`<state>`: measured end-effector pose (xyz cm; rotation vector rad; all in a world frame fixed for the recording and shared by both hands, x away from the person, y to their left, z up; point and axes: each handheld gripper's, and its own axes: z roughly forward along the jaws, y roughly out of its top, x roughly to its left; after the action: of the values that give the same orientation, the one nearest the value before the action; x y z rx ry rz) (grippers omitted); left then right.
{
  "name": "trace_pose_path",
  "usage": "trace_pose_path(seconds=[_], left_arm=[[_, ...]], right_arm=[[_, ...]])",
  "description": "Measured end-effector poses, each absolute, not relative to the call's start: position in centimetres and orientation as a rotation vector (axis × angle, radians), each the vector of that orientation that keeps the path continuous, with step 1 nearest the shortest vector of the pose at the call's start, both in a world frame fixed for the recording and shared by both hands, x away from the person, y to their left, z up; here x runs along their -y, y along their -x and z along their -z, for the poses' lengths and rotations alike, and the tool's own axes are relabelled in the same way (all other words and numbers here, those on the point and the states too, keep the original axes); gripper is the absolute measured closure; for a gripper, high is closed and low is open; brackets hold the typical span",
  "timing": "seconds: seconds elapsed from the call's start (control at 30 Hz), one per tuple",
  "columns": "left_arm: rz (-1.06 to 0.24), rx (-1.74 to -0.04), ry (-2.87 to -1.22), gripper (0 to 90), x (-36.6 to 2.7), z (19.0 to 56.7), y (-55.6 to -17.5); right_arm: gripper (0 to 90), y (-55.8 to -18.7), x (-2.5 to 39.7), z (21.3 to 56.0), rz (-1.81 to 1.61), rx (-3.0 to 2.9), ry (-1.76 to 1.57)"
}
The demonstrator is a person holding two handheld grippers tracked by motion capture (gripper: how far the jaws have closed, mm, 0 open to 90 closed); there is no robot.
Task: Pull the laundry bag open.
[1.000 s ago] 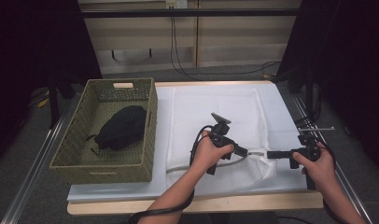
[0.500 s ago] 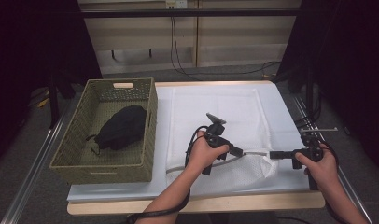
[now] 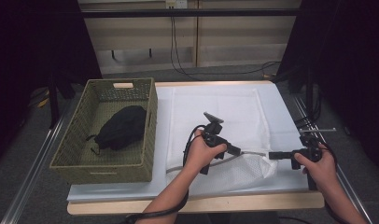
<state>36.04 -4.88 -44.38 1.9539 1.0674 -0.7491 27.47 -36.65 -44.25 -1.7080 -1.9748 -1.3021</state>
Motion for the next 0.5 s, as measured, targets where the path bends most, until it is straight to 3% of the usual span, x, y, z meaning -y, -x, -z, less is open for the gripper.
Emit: trace_pose_path(seconds=[0.5], left_arm=[[0.747,-1.093,-1.959,86.8,4.23,43.95,-36.2]], right_arm=[[88.8,-27.45,36.42,44.34,1.307,1.991,1.689]])
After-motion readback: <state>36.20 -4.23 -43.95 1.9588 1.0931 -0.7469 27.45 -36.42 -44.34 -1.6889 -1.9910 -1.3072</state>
